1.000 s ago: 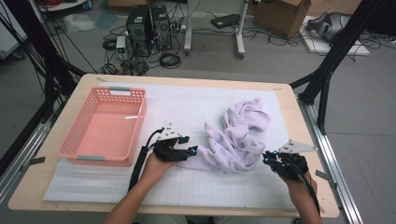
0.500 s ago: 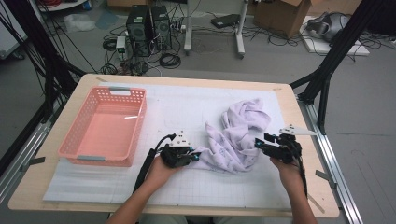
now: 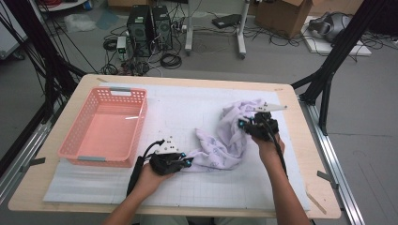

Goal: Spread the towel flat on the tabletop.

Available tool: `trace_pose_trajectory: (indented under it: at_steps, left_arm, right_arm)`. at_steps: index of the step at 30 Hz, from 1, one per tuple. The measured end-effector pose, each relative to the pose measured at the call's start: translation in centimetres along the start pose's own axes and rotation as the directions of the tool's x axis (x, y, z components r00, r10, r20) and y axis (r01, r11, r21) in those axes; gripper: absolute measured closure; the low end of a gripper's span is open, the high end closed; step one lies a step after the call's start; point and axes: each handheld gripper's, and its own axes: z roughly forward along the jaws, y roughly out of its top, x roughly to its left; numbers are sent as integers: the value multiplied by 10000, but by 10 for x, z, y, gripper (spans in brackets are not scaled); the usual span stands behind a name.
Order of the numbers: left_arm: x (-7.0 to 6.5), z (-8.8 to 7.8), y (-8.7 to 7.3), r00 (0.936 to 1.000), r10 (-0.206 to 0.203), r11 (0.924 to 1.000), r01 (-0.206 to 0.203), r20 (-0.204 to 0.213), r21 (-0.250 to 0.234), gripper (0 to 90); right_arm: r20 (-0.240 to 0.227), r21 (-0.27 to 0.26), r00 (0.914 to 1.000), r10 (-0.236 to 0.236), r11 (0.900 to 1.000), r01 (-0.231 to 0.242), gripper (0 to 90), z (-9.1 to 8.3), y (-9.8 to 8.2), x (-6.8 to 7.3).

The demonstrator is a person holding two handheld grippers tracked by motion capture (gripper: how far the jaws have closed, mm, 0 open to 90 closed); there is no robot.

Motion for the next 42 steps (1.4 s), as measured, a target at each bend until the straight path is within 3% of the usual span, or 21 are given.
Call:
trace_pose_trajectory:
  at_steps: [1, 2, 5, 7, 9, 11, 13, 15, 16, 17, 18, 19, 21, 22, 27, 28, 32, 33, 36, 39, 42]
  left_arm:
    - [-1, -1, -1, 10000, 6, 10000, -6, 7, 8, 834]
    - [-1, -2, -1, 10000, -4, 10000, 4, 30, -4, 834]
    - [-4, -3, -2, 9999, 12, 10000, -12, 161, 3, 834]
    - [-7, -5, -3, 9998, 38, 10000, -38, 213, -7, 834]
    - [-7, -6, -4, 9996, 87, 10000, -87, 274, -10, 834]
    - [-8, -7, -6, 9994, -6, 9999, 11, 358, -134, 834]
    - [-8, -8, -7, 9990, -30, 9999, 36, 456, -137, 833]
    - [-8, -8, -9, 9982, -124, 9998, 133, 587, -153, 814]
    - [-8, -8, -9, 9977, -191, 9996, 203, 655, -174, 814]
    - [-7, -8, -10, 9969, -219, 9997, 228, 755, -115, 716]
    - [-6, -9, -10, 9966, -376, 9992, 383, 733, -88, 716]
    - [-4, -10, -10, 9959, -684, 9975, 692, 588, -116, 576]
    - [-3, -12, -10, 9963, -750, 9969, 760, 427, -225, 495]
    - [-1, -16, -9, 9964, -844, 9956, 848, 107, -410, 468]
    - [3, -26, -3, 9953, -938, 9915, 911, -253, -928, 427]
    - [5, -27, -2, 9948, -969, 9901, 931, -308, -1053, 426]
    - [13, -28, 6, 9911, -1162, 9842, 1061, -653, -1414, 426]
    - [14, -27, 9, 9899, -1180, 9837, 1056, -788, -1457, 428]
    - [19, -19, 18, 9880, -1050, 9859, 884, -1133, -1422, 431]
    - [31, -1, 27, 9819, -954, 9921, 803, -1634, -964, 430]
    - [37, 8, 29, 9793, -1001, 9939, 902, -1760, -632, 430]
  right_arm:
    - [0, 0, 10000, 0, 10000, 0, 731, 0, 0, 0]
    - [473, 20, 9979, -433, 9991, 433, 729, 10, 23, 3]
    - [636, 55, 9943, -859, 9963, 857, 729, 25, 44, 10]
    - [482, 103, 9898, -1341, 9910, 1338, 729, 51, 71, 27]
    - [356, 213, 9890, -1434, 9895, 1427, 728, 62, 78, 34]
    - [-316, 416, 9848, -1707, 9842, 1720, 709, 94, 89, 56]
    - [-546, 518, 9837, -1713, 9834, 1741, 692, 105, 90, 63]
    - [-1768, 758, 9764, -1241, 9874, 1392, 626, 129, 85, 78]
    - [-1768, 758, 9764, -1241, 9874, 1392, 626, 129, 85, 78]
    - [-2171, 672, 9718, -916, 9918, 1085, 574, 133, 83, 80]
    - [-2171, 672, 9718, -916, 9918, 1085, 574, 133, 83, 80]
    - [-2429, 297, 9676, -694, 9964, 789, 543, 126, 83, 76]
    - [-2438, 137, 9678, -621, 9976, 675, 533, 120, 84, 72]
    - [-2357, -206, 9694, -687, 9976, 657, 521, 105, 86, 64]
    - [-2295, -643, 9699, -820, 9955, 689, 532, 71, 80, 44]
    - [-2054, -720, 9731, -1043, 9932, 912, 571, 55, 69, 37]
    - [-1634, -380, 9783, -1275, 9917, 1230, 632, 36, 42, 28]
    - [-1512, -268, 9834, -1000, 9949, 970, 665, 27, 20, 20]
    - [-1457, -123, 9883, -458, 9989, 445, 733, 17, -13, 9]
    - [-1546, 459, 9879, -78, 9988, 151, 788, 18, -39, 4]
    - [-1660, 713, 9860, 155, 9974, -36, 776, 21, -57, 6]
